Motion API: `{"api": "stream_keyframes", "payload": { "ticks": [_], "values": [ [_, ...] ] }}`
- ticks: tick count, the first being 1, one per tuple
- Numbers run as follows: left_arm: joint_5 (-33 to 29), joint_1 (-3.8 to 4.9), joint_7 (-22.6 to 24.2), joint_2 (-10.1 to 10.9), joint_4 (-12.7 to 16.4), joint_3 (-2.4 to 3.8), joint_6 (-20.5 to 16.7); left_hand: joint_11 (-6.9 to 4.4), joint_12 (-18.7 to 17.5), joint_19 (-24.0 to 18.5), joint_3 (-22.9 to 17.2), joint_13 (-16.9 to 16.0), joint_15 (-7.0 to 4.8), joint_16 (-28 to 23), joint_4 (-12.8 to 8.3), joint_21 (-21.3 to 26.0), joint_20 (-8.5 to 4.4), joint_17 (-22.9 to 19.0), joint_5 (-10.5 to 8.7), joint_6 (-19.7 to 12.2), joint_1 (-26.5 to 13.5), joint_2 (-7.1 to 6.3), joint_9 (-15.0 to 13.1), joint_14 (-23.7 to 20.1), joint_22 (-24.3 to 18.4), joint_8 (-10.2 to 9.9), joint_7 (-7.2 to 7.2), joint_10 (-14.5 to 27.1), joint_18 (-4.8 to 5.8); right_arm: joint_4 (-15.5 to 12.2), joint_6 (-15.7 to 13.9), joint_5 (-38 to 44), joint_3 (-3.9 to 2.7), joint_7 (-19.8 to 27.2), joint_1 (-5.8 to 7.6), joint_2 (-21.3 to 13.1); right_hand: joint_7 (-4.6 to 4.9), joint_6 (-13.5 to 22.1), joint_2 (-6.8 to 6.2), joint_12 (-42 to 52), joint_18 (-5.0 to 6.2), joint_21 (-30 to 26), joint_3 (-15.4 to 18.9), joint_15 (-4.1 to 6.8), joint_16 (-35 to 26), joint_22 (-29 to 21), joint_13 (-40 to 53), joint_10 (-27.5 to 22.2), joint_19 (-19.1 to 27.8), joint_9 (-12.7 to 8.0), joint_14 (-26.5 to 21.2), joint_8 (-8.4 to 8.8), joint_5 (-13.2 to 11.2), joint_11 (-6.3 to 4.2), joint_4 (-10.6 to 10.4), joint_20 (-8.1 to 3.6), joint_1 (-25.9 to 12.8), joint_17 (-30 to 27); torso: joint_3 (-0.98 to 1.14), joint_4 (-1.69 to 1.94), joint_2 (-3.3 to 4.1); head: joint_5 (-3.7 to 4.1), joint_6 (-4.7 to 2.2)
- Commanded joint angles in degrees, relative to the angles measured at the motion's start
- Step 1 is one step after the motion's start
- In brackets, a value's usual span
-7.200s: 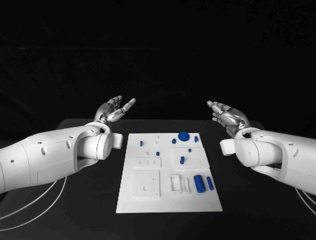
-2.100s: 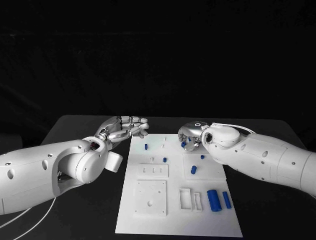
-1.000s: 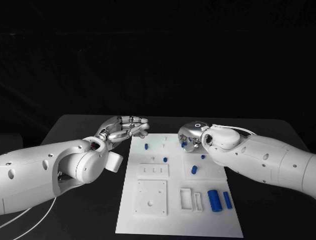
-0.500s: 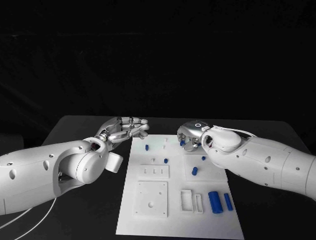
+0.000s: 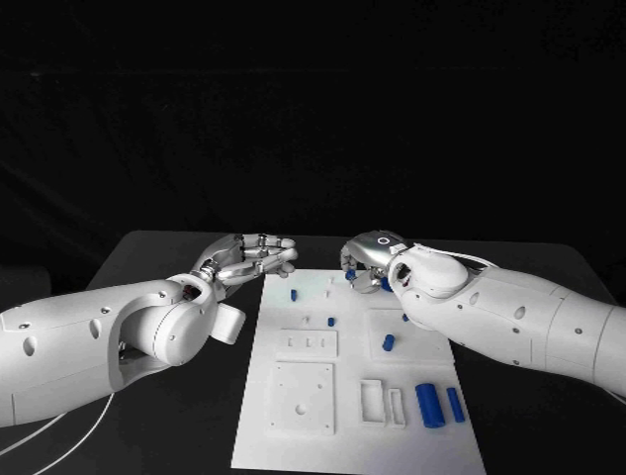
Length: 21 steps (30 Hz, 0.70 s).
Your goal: Assemble the parts on the task board
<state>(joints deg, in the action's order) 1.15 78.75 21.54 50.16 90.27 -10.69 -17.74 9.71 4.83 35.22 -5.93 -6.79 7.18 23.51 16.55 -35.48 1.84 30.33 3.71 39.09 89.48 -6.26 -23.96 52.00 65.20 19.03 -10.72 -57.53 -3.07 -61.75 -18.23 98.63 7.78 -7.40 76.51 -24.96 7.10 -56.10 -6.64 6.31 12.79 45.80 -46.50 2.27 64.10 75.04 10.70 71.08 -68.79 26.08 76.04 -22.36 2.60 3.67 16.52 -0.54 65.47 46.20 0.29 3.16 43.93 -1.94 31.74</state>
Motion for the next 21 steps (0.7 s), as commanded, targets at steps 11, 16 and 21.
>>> {"api": "stream_keyframes", "payload": {
  "ticks": [11,16,21],
  "values": [
    [0.9,0.72,0.8,-0.6,0.3,0.06,0.0,-0.13,-0.4,-0.5,-0.4,-0.1,0.53,-0.8,0.0,0.4,0.08,0.1,-0.16,-0.2,-0.1,-0.28,-0.1,-0.3,-0.1,-0.3,-1.29,-0.2,-0.44,2.8,-1.7,1.1,-0.01,-1.2,0.31,3.3,-0.14,-0.5,-0.24,-0.3,2.21,0.4,-0.5,0.89,0.4,1.2,0.1,2.4,-1.0,0.0,-1.0,-0.09,0.2,-0.34,-0.1,-0.78,0.1,-0.1,-0.26,0.16,0.22,-0.37,-0.36],
    [0.9,0.83,0.7,-0.9,0.3,0.07,0.0,-0.14,-0.4,-0.6,-0.4,-0.1,0.54,-0.9,-0.1,0.4,0.10,0.1,-0.16,-0.2,-0.1,-0.28,-0.1,-0.3,-0.1,-0.3,-1.28,-0.3,-0.43,3.7,-1.6,1.3,-0.01,-1.2,0.31,4.3,-0.14,-0.5,-0.26,-0.3,2.21,0.4,-0.5,0.88,0.4,1.2,0.1,2.4,-1.0,0.0,-1.0,-0.08,0.2,-0.33,-0.1,-0.79,0.1,-0.1,-0.57,0.58,0.48,-0.18,-0.66],
    [0.9,0.98,0.7,-1.2,0.3,0.07,0.0,-0.14,-0.4,-0.6,-0.4,-0.1,0.55,-0.9,-0.1,0.4,0.11,0.1,-0.17,-0.2,-0.1,-0.30,-0.1,-0.3,-0.1,-0.3,-1.28,-0.3,-0.43,4.8,-1.8,3.3,0.00,-1.2,0.28,5.4,-0.15,-0.5,-0.33,-0.3,2.21,0.4,-0.6,0.88,0.4,1.2,0.2,2.4,-1.0,0.0,-1.0,-0.06,0.2,-0.33,-0.1,-0.79,0.1,-0.2,-0.85,0.89,0.73,-0.01,-1.03]
  ]
}}
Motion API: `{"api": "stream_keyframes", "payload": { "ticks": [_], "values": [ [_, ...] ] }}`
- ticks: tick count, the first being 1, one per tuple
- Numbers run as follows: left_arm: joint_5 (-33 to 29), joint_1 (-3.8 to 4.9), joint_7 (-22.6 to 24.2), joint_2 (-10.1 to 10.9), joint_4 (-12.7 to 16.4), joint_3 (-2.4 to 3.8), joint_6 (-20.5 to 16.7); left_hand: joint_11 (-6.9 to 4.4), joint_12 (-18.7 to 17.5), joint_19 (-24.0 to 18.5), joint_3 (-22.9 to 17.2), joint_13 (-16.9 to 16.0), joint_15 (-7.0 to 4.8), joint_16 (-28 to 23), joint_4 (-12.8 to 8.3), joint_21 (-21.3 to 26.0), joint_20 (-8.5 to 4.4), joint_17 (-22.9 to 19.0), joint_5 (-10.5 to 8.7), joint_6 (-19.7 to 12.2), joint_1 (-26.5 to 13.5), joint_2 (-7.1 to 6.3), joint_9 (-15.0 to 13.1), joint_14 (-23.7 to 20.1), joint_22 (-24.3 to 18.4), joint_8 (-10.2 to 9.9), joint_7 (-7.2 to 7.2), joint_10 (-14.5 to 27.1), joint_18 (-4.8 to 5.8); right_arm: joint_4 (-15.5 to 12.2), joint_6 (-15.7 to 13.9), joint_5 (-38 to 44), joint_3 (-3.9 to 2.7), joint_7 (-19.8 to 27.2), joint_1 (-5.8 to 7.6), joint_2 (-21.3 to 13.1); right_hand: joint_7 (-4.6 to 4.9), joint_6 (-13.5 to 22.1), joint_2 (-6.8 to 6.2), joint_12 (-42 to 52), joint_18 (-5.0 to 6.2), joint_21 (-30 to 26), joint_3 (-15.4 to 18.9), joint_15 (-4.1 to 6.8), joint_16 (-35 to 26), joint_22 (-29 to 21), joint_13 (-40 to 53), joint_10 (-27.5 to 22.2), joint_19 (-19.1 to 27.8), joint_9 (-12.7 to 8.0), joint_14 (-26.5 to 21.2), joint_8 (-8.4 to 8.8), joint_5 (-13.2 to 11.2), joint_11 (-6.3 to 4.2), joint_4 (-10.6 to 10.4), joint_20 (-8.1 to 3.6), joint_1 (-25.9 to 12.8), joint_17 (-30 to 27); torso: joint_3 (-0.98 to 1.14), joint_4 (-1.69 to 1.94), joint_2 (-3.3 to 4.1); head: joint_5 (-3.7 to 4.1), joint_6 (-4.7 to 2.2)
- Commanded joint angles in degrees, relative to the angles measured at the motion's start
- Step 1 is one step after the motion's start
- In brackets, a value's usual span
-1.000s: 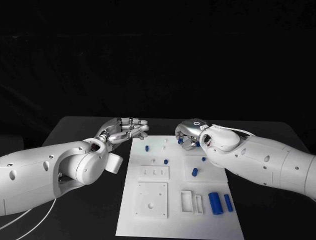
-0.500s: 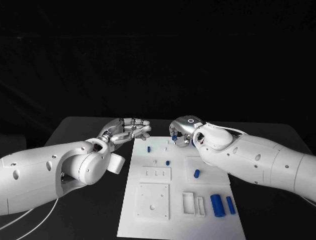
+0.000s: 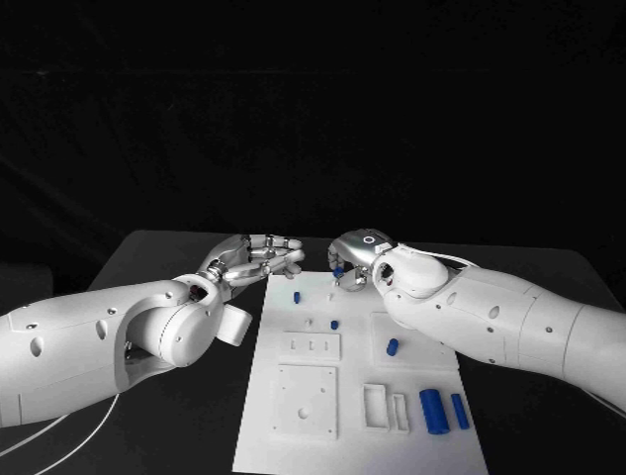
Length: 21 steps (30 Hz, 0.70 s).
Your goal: Assemble the parts on the task board
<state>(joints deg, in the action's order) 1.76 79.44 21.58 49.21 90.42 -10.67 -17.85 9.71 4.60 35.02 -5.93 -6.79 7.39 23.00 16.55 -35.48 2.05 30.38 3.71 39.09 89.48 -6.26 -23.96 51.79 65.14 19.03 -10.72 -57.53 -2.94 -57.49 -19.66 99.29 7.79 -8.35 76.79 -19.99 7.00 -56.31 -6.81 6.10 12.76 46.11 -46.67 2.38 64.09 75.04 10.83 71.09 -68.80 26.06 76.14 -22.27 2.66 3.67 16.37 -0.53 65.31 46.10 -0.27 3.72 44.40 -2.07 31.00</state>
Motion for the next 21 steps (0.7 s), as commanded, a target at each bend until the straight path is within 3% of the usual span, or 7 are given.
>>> {"api": "stream_keyframes", "payload": {
  "ticks": [1,13,21],
  "values": [
    [0.3,0.30,0.7,-0.2,0.2,0.05,0.1,-0.14,-0.2,-0.4,-0.4,-0.1,0.35,-0.4,-0.1,0.4,-0.09,0.1,-0.16,-0.2,-0.1,-0.29,-0.1,-0.1,-0.1,-0.3,-1.28,-0.3,-0.55,0.6,-0.4,3.0,0.00,-0.2,0.00,0.5,-0.05,-0.3,-0.18,-0.1,2.24,0.2,-0.4,0.77,0.4,1.2,0.0,2.4,-1.0,0.1,-1.1,-0.15,0.1,-0.33,0.1,-0.80,0.3,-0.1,-0.34,0.42,0.35,0.18,-0.38],
    [0.3,0.95,0.7,-0.4,0.2,0.06,0.0,-0.14,-0.2,-0.4,-0.4,-0.1,0.36,-0.5,-0.1,0.4,-0.08,0.1,-0.16,-0.2,-0.1,-0.31,-0.1,-0.1,-0.1,-0.3,-1.28,-0.3,-0.55,1.5,-0.3,5.1,0.08,-0.5,-0.11,1.8,-0.11,-0.4,-0.48,-0.3,2.24,0.4,-0.7,0.78,0.4,1.2,0.1,2.5,-1.0,0.1,-1.1,-0.14,0.1,-0.33,0.1,-0.79,0.4,-0.1,-0.72,0.92,0.95,0.19,-0.35],
    [0.4,1.15,0.7,-0.3,0.3,0.06,0.0,-0.13,-0.3,-0.4,-0.4,-0.1,0.36,-0.5,-0.1,0.4,-0.07,0.2,-0.17,-0.2,0.0,-0.34,-0.1,-0.1,-0.1,-0.3,-1.29,-0.3,-0.55,1.5,0.2,5.4,0.15,-0.8,-0.22,1.5,-0.11,-0.5,-0.58,-0.3,2.24,0.5,-0.8,0.78,0.4,1.2,0.2,2.5,-0.9,0.1,-1.1,-0.11,0.1,-0.33,0.1,-0.78,0.5,-0.2,-0.69,0.92,0.96,0.15,-0.25]
  ]
}}
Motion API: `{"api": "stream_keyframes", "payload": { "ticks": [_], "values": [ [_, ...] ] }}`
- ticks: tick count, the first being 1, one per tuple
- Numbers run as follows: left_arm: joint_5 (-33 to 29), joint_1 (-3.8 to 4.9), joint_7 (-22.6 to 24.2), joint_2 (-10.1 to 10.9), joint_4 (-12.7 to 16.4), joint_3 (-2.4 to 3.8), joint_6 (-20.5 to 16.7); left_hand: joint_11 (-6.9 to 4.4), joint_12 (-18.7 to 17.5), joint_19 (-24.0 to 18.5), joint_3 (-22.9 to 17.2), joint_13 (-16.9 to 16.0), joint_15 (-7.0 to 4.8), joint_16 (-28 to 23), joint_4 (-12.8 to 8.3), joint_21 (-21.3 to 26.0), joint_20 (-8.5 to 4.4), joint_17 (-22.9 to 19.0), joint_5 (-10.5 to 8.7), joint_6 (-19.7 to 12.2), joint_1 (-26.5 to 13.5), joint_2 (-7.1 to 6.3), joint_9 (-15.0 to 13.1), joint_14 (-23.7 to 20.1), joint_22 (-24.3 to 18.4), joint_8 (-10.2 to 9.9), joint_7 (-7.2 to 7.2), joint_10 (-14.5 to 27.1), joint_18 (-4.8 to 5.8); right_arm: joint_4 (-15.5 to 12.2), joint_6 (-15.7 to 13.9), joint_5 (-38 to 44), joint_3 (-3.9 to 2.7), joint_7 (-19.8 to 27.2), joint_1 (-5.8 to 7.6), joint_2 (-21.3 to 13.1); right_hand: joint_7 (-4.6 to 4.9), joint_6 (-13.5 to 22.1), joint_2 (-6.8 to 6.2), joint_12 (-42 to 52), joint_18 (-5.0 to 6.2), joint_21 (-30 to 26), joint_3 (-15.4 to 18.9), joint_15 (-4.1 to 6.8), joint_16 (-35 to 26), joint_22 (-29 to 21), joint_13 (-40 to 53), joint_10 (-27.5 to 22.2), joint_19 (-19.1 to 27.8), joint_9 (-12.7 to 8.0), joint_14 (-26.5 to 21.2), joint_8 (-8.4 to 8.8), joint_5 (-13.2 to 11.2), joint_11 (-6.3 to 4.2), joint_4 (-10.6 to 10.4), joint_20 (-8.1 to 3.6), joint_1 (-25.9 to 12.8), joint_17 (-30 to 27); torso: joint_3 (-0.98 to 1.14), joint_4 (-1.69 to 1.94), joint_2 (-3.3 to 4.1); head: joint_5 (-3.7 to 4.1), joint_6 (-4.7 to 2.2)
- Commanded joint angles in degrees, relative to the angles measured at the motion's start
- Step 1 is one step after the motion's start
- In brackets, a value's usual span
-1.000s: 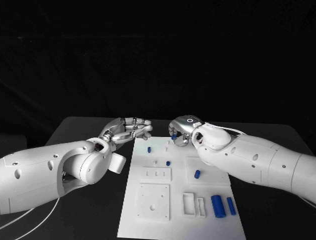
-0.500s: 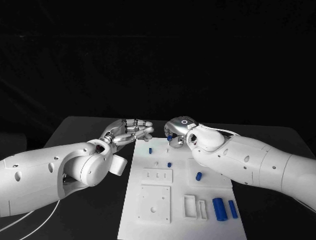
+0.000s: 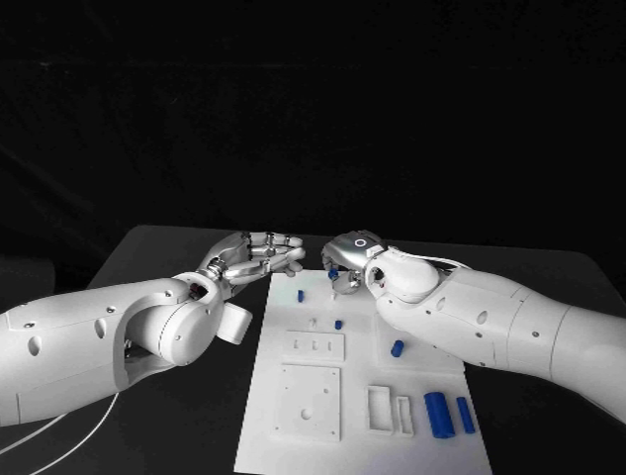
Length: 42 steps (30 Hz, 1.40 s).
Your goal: Assemble the parts on the task board
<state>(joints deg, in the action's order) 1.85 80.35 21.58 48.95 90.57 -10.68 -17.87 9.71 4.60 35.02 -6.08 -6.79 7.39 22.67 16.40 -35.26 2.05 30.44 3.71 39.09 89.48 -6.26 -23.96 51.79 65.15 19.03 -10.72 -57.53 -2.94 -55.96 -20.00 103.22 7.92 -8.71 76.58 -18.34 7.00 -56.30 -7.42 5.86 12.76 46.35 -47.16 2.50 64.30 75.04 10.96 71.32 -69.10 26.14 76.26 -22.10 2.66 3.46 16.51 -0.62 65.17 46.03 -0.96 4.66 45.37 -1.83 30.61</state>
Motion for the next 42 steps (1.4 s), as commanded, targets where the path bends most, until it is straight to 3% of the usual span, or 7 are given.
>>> {"api": "stream_keyframes", "payload": {
  "ticks": [1,7,23,42],
  "values": [
    [0.3,0.25,0.7,-0.1,0.2,0.07,0.1,-0.13,-0.3,-0.5,-0.3,-0.1,0.37,-0.2,0.1,0.2,-0.07,0.1,-0.17,-0.2,0.0,-0.34,-0.1,-0.1,-0.1,-0.3,-1.29,-0.3,-0.56,0.0,0.6,1.5,0.02,-0.5,-0.01,-0.2,-0.11,-0.5,0.03,-0.1,2.24,0.2,-0.3,0.66,0.2,1.2,0.0,2.3,-0.6,0.0,-1.2,-0.27,0.1,-0.12,0.0,-0.69,0.6,-0.1,0.00,-0.04,-0.02,-0.11,0.17],
    [0.3,0.28,0.7,0.0,0.2,0.07,0.1,-0.12,-0.3,-0.5,-0.3,-0.1,0.37,-0.2,0.1,0.2,-0.06,0.1,-0.17,-0.2,0.0,-0.34,-0.1,-0.1,-0.1,-0.3,-1.30,-0.3,-0.56,-0.5,0.7,3.7,0.14,-1.3,-0.04,-0.7,-0.12,-0.5,-0.08,-0.1,2.24,0.3,-0.4,0.66,0.3,1.2,0.1,2.3,-0.6,0.0,-1.2,-0.25,0.1,-0.12,0.0,-0.68,0.7,-0.1,0.02,-0.18,-0.10,-0.22,0.16],
    [0.3,0.29,0.6,0.1,0.2,0.07,0.2,-0.10,-0.3,-0.5,-0.3,-0.1,0.39,-0.3,0.1,0.2,-0.04,0.2,-0.18,-0.2,0.0,-0.37,-0.1,-0.1,-0.1,-0.4,-1.31,-0.3,-0.56,-1.2,-1.0,10.2,0.96,-3.4,-0.67,-0.8,-0.30,-1.1,-1.51,-0.4,2.24,1.0,-1.7,0.73,0.6,1.0,0.4,2.8,-0.9,0.1,-1.1,-0.19,0.1,-0.20,-0.4,-0.49,1.1,-0.2,0.03,-0.09,-0.05,-0.21,-0.40],
    [0.3,0.34,0.5,-0.1,0.2,0.07,0.2,-0.09,-0.4,-0.5,-0.3,-0.1,0.39,-0.3,0.1,0.2,-0.03,0.2,-0.19,-0.2,0.0,-0.37,-0.1,0.0,-0.1,-0.4,-1.32,-0.3,-0.57,-0.7,-0.7,9.8,1.06,-2.9,-0.86,-0.4,-0.30,-1.1,-1.82,-0.6,2.24,1.2,-2.1,0.72,0.7,1.0,0.5,2.8,-0.9,0.0,-1.1,-0.08,0.1,-0.20,-0.7,-0.41,1.1,-0.3,-0.04,-0.05,-0.05,-0.21,-0.66]
  ]
}}
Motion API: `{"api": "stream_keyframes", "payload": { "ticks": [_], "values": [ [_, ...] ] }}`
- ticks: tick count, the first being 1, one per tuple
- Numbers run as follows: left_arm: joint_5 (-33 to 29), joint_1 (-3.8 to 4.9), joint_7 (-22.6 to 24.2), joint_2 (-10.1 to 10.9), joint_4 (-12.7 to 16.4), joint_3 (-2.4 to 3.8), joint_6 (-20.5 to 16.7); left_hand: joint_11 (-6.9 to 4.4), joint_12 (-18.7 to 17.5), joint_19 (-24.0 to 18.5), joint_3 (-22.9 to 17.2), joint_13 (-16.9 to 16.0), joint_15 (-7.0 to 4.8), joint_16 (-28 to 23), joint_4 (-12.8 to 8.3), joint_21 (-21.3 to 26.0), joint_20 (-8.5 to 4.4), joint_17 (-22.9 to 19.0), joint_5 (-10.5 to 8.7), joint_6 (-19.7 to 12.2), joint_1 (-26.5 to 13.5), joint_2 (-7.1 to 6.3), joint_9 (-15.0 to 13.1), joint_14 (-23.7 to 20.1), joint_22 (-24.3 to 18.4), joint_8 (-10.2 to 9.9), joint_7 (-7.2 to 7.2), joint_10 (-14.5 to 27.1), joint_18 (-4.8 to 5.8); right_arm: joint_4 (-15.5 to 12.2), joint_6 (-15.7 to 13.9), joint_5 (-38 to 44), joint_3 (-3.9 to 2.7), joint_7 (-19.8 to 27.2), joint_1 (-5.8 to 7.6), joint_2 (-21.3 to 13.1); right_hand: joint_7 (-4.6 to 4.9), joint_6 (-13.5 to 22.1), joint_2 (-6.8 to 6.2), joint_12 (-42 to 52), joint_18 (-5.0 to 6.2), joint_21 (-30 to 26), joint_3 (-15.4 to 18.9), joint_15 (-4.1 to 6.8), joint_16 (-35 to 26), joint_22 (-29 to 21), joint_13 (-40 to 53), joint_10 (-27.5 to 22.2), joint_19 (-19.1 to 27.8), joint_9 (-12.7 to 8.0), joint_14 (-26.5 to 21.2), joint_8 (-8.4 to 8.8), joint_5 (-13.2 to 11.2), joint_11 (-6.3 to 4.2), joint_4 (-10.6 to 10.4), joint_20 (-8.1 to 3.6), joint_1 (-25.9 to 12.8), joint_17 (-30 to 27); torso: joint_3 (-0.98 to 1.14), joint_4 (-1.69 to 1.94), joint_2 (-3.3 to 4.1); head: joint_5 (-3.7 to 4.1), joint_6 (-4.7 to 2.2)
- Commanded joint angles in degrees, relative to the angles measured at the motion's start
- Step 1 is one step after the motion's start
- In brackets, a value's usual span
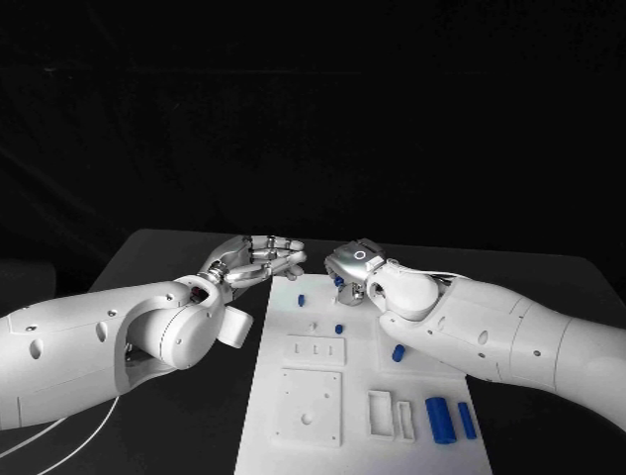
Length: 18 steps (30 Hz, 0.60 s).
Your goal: Assemble the parts on the task board
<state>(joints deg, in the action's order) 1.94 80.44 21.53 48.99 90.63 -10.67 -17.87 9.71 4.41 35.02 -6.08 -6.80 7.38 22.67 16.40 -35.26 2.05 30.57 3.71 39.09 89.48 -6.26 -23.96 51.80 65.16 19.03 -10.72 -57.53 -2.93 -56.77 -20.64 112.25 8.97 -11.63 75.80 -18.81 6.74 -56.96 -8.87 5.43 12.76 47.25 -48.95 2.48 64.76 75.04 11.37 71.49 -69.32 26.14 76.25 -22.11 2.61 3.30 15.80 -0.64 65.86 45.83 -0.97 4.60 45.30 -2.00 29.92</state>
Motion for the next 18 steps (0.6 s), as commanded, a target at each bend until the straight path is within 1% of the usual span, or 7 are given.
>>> {"api": "stream_keyframes", "payload": {
  "ticks": [1,7,14,18],
  "values": [
    [0.2,0.27,0.6,-0.1,0.2,0.07,0.2,-0.09,-0.2,-0.5,-0.3,-0.1,0.40,-0.3,0.1,0.2,-0.03,0.1,-0.19,-0.2,0.0,-0.37,-0.1,0.0,-0.1,-0.4,-1.33,-0.3,-0.58,0.1,0.0,0.8,0.02,0.1,-0.08,0.1,-0.04,-0.5,-0.39,-0.2,2.24,0.3,-0.3,0.74,0.2,1.0,0.1,2.6,-0.7,0.0,-1.1,-0.06,0.2,-0.03,0.0,-0.39,0.4,-0.1,-0.05,0.01,0.03,-0.07,0.07],
    [0.2,0.29,0.6,-0.2,0.2,0.07,0.2,-0.08,-0.2,-0.5,-0.3,-0.1,0.40,-0.3,0.1,0.2,-0.03,0.1,-0.19,-0.2,0.0,-0.38,-0.1,0.0,-0.1,-0.4,-1.33,-0.3,-0.58,0.3,0.1,0.5,0.03,0.3,-0.14,0.2,-0.02,-0.4,-0.44,-0.2,2.24,0.3,-0.4,0.72,0.2,1.0,0.1,2.6,-0.6,0.0,-1.1,-0.01,0.2,-0.01,0.0,-0.36,0.3,-0.1,-0.05,0.07,0.05,-0.08,0.07],
    [0.2,0.33,0.6,-0.2,0.2,0.07,0.2,-0.09,-0.3,-0.5,-0.3,-0.1,0.40,-0.4,0.1,0.2,-0.03,0.2,-0.19,-0.2,0.0,-0.38,-0.1,0.0,-0.1,-0.4,-1.33,-0.3,-0.59,0.6,0.1,-0.2,0.05,0.5,-0.19,0.4,0.01,-0.4,-0.50,-0.3,2.24,0.3,-0.5,0.69,0.2,1.0,0.1,2.5,-0.6,0.0,-1.2,0.07,0.2,0.02,-0.1,-0.33,0.3,-0.2,-0.03,-0.05,0.05,-0.20,0.23],
    [0.2,0.39,0.6,-0.2,0.1,0.07,0.2,-0.09,-0.3,-0.5,-0.3,-0.1,0.40,-0.4,0.1,0.2,-0.03,0.2,-0.18,-0.2,0.0,-0.38,-0.1,0.0,-0.1,-0.4,-1.33,-0.3,-0.59,0.7,0.1,-0.5,0.09,0.6,-0.30,0.5,0.04,-0.3,-0.53,-0.4,2.24,0.3,-0.5,0.67,0.2,1.0,0.1,2.5,-0.6,0.0,-1.2,0.13,0.2,0.05,-0.2,-0.32,0.2,-0.2,-0.03,-0.06,0.04,-0.26,0.26]
  ]
}}
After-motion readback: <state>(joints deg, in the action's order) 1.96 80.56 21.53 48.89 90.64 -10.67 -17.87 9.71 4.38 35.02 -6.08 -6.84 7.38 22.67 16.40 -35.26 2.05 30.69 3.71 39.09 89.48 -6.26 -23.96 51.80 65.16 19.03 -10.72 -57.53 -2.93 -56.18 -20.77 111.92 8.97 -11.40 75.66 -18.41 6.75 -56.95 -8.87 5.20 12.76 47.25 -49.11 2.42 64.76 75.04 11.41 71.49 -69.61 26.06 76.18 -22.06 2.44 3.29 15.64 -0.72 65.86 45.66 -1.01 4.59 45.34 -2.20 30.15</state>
